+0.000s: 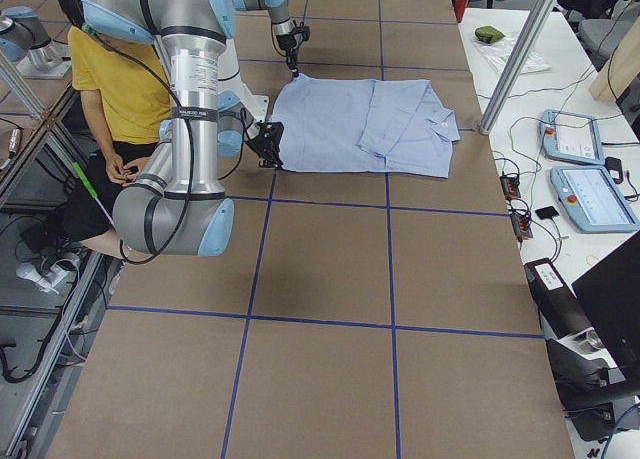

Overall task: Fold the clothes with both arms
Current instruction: 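Grasp the hem corners nearest the robot with both grippers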

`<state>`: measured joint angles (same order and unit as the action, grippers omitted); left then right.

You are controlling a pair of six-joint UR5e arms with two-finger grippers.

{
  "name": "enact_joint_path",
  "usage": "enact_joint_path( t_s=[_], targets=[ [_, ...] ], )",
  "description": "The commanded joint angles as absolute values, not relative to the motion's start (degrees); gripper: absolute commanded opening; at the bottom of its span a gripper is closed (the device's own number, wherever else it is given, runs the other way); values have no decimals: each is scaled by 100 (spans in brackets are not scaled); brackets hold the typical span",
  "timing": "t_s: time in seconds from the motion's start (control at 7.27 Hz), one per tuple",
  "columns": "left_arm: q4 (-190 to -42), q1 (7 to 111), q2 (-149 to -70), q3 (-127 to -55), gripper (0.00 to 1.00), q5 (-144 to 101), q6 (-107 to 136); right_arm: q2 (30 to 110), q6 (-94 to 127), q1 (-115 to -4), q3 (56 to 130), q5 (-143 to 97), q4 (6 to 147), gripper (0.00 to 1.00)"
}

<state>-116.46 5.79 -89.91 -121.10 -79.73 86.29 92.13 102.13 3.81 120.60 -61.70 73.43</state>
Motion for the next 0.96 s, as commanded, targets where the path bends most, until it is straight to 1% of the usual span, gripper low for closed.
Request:
enact_joint_path(
  t_s=[0.0,0.28,0.41,0.55,0.83],
  targets=[
    [-11646,580,-8991,-12242,0,-7989,8622,9027,10222,387,12076,-6170,7715,0],
    [-11637,589,-8965,-12514,0,-8024,8605,9079,10283,352,12207,-6170,7743,0],
    [-11619,589,-8930,-12872,0,-8042,8561,9218,10283,343,12687,-6205,7995,0],
    [-11332,580,-8930,-13328,0,-8164,8552,9289,10292,343,13570,-6362,8816,0],
    [-10166,598,-8965,-14881,0,-8970,8534,9150,10283,343,15538,-7028,10600,0]
  ],
)
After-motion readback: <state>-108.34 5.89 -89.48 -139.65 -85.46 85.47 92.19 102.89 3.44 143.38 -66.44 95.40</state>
